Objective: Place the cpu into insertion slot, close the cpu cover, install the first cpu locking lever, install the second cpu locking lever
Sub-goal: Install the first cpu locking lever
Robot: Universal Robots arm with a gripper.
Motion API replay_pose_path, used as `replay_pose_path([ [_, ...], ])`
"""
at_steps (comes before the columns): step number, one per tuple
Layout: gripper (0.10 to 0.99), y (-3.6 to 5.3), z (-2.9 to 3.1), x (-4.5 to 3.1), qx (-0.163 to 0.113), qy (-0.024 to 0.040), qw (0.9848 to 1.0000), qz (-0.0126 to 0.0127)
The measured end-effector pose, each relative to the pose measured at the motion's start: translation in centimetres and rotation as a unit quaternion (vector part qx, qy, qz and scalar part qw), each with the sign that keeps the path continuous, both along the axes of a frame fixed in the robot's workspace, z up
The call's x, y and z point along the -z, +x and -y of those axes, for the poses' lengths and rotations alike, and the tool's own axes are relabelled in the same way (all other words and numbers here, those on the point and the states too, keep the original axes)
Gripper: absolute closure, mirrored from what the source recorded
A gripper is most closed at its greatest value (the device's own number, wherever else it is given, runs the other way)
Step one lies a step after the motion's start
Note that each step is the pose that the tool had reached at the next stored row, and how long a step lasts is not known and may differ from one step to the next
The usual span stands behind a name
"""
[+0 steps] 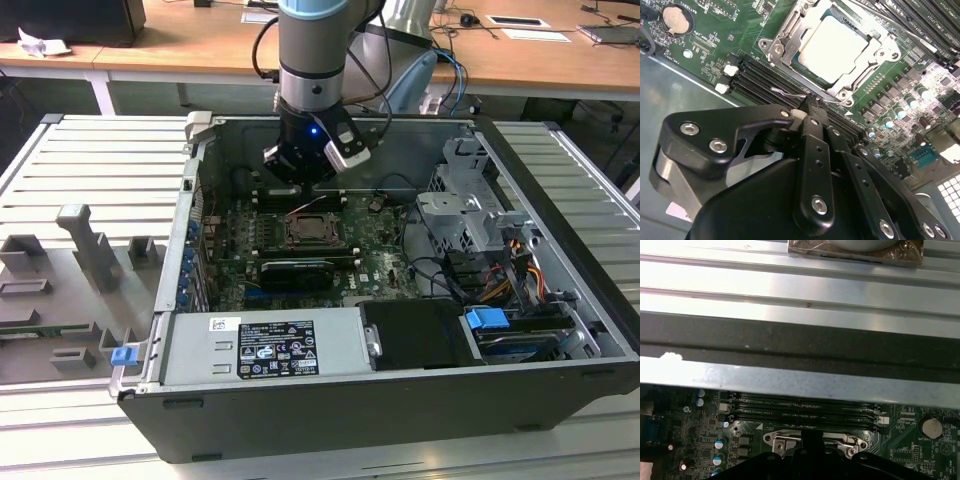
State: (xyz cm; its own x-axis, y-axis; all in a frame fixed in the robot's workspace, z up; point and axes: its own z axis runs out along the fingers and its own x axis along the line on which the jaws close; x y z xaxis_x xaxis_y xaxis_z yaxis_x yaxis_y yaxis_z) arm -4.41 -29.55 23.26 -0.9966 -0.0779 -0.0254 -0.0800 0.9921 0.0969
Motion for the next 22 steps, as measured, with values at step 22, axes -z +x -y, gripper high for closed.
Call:
replay_pose_path([
  [22, 0.980, 1.37, -0.73, 1.07, -0.001, 0.0034, 1.0000, 0.0000],
])
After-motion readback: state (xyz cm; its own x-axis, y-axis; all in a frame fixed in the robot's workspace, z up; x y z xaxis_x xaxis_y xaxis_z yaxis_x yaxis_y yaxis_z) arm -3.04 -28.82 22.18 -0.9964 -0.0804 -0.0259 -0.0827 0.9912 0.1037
